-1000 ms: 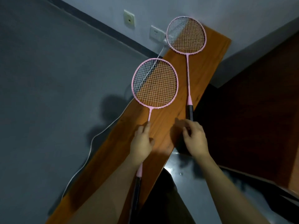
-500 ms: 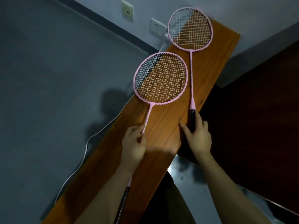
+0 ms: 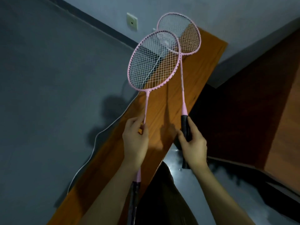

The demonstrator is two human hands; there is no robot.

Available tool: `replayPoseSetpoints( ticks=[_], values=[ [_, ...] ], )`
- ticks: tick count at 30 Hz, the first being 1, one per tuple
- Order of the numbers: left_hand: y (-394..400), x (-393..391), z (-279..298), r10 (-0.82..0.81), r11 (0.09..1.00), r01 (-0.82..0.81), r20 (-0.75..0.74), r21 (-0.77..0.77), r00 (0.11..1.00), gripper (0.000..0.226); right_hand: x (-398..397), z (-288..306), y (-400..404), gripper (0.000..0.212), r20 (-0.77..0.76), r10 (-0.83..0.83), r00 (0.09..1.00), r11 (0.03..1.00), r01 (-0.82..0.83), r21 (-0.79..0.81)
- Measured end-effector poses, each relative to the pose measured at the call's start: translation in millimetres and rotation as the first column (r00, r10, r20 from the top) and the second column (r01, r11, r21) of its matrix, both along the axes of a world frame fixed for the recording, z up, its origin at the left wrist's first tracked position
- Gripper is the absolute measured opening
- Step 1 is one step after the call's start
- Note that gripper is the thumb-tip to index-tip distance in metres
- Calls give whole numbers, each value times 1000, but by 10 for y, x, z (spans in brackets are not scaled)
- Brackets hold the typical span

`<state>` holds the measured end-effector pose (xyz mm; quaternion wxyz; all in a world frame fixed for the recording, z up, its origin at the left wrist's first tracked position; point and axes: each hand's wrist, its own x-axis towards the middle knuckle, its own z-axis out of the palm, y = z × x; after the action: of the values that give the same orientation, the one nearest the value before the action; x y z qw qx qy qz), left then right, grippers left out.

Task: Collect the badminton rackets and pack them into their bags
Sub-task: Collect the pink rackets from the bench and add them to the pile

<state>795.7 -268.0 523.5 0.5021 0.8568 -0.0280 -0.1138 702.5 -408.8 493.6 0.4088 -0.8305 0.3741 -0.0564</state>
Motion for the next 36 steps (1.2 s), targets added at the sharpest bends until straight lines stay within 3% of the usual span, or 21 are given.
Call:
replayPoseSetpoints(
  ticks=[7, 14, 18, 23, 29, 36],
  values=[
    [447, -674, 1044, -80, 994, 90, 160, -58, 984, 27, -830, 1118, 731, 59, 94, 11, 996, 998, -5, -63],
    [613, -1285, 1692, -191, 974, 218, 283, -67, 940, 29, -1661, 1913, 968, 57, 160, -60, 985, 982, 87, -170],
    [447, -1629, 1893, -173, 936, 266, 354, -232, 919, 30, -2111, 2099, 823, 59, 208, -124, 970, 954, 174, -243],
    [59, -2212, 2224, -194, 893, 342, 437, -291, 878, 30, -2857, 2284, 555, 60, 295, -197, 935, 930, 273, -247],
    [-487, -3265, 2361, -233, 868, 377, 405, -324, 884, 29, -3924, 2342, 46, 60, 381, -255, 889, 908, 356, -223],
    [-1182, -4442, 2331, -238, 847, 402, 427, -349, 872, 27, -5151, 2417, -661, 57, 361, -254, 897, 879, 370, -300]
  ],
)
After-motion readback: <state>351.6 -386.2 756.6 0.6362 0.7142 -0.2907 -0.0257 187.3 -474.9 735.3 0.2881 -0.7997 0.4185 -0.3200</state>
